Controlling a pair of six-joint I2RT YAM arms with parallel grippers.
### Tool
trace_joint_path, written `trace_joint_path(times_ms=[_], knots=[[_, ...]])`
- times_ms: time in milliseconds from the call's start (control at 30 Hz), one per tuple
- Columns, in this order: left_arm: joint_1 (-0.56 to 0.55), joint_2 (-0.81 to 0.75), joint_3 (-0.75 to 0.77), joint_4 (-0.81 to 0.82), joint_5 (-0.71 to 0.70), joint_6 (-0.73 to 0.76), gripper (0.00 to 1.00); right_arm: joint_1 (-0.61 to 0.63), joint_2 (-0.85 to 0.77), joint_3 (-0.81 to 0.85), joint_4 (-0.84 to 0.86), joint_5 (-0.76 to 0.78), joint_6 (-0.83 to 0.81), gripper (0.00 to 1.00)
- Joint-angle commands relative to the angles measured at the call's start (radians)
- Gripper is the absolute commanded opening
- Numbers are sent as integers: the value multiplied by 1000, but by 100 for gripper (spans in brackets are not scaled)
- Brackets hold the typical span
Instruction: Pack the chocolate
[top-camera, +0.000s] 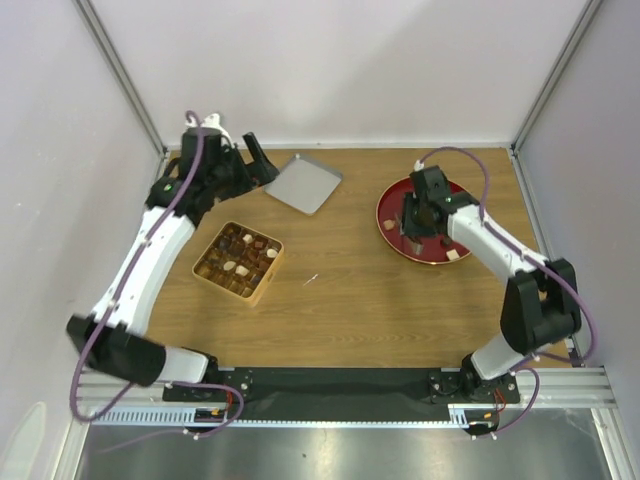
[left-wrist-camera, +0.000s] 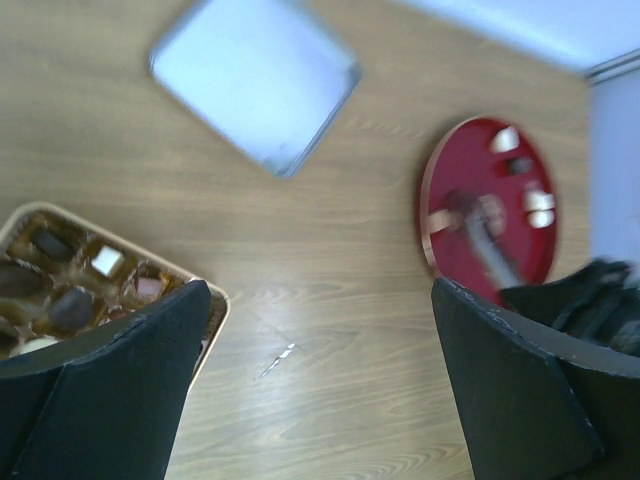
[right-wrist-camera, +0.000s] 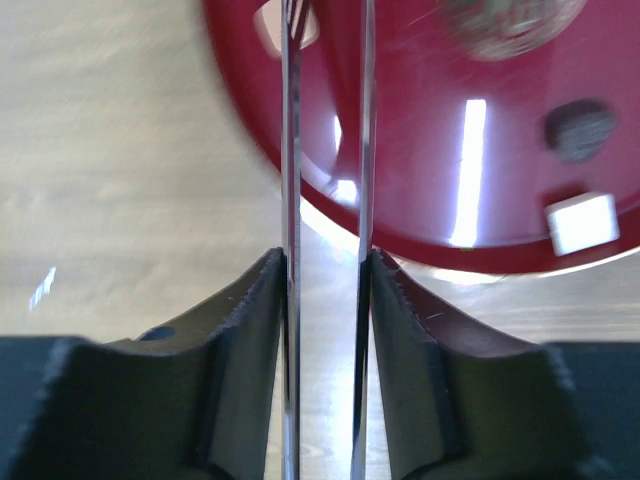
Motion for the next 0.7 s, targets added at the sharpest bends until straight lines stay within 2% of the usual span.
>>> trace_joint_path(times_ms=[0,167,300,667], knots=[[5,-130,-33,70,24,76,100,54,-150,-56,142,8,-23,45],[3,-279,-191,150,78,57,100,100,-216,-125,161,97,-32,45],[5,-313,-274,159,89,58,100,123,-233,-180,191,91,-67,47],[5,-343,-302,139,56,106,100,133,-204,-218,214,99,-98,46]])
